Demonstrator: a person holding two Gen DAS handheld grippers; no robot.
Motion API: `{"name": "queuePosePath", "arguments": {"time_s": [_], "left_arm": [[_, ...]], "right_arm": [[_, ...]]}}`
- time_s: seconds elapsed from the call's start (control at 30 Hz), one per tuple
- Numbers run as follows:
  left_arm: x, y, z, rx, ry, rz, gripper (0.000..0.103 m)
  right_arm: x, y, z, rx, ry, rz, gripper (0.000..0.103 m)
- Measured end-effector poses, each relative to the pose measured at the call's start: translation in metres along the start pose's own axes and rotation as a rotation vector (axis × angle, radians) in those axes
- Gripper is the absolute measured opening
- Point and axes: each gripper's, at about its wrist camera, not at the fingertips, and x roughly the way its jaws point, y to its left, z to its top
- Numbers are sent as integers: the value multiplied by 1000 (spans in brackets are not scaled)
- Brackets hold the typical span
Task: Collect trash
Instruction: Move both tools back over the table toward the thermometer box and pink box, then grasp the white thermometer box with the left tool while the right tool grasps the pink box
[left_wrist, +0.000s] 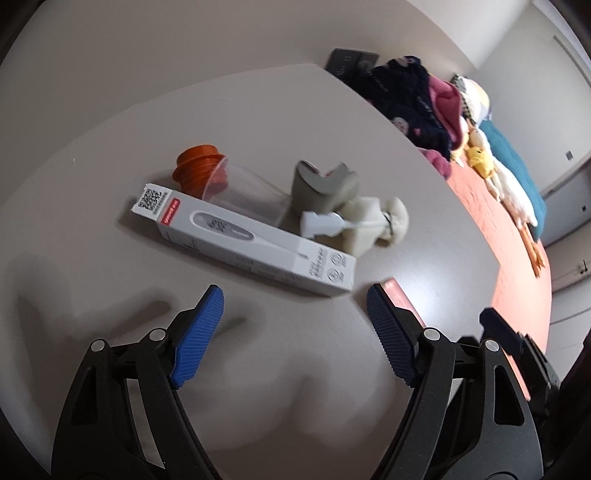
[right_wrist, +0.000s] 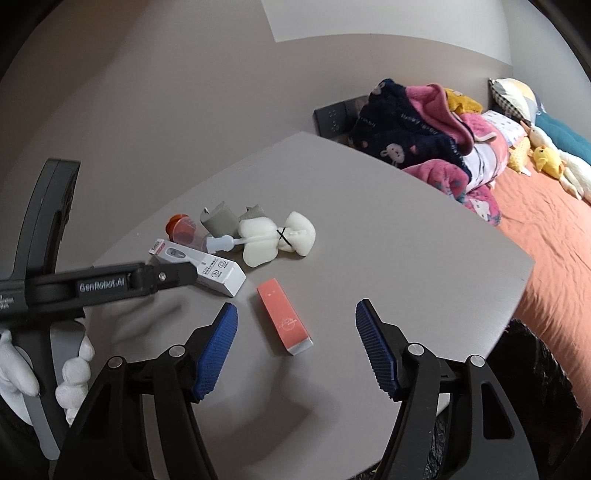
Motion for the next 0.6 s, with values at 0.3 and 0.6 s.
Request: {"name": "queuePosePath", "arguments": {"time_s": [0.3,0.6], "left_arm": [[18,12,18,-63,22,47,77],[32,16,27,-110,68,74,77]], "right_arm": [[24,1,6,-9,31,8,68],[42,7,8,-32,58,9,64]]}}
